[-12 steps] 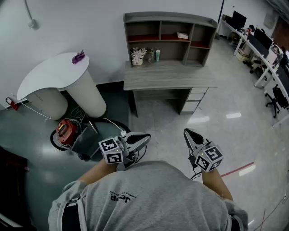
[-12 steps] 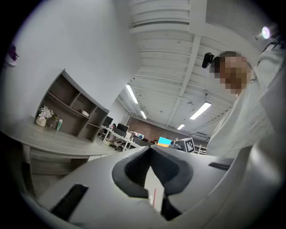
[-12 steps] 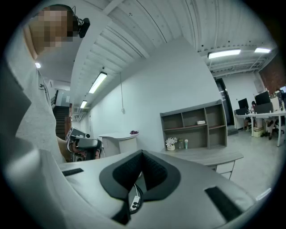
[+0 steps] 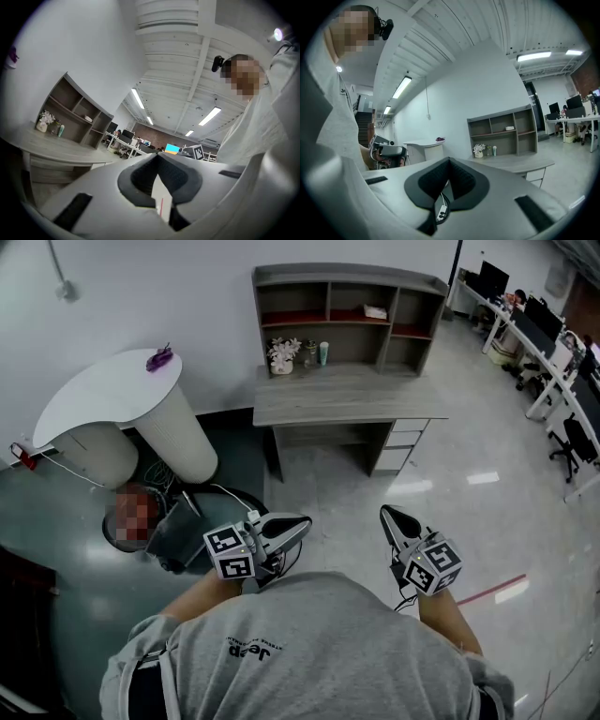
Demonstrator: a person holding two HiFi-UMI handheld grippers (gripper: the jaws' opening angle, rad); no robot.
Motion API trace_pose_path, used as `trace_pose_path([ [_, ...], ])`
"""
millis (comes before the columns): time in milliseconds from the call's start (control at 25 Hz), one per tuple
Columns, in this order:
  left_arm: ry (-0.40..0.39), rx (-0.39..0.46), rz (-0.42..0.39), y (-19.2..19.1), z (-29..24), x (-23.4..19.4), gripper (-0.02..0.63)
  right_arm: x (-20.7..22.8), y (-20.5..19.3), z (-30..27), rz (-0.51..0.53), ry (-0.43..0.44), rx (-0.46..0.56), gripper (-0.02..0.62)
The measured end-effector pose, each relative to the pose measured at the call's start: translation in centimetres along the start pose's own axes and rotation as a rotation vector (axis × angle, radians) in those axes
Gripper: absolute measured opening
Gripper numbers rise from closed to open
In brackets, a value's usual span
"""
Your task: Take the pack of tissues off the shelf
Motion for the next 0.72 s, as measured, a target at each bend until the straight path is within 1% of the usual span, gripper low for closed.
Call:
trace_pose_path([
  [240, -0.006, 0.0, -0.012, 0.1, -1.1, 0.3, 0.023, 0.7, 0.4, 0.7, -0.033, -0.002, 0.023, 0.003],
  [480, -0.019, 0.005, -0.022, 0.2, -2.8, 1.1, 0.023, 1.5, 0.7, 2.6, -0.028, -0.018, 0.027, 0.005],
  [720, -0.046, 0.014, -0.028, -0.5, -5.3, 2.2, 0.023, 2.7, 0.7, 5.2, -0.018, -0.04, 0.028, 0.006],
])
Point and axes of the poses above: the fingertips, and each gripper's own axes: z backward along the fingers, x to its right, y out of its top, the point moved 9 cm from there along z, backward along the fingers, and after that the axes turned 5 degrees about -z, right-handed, at the moved point
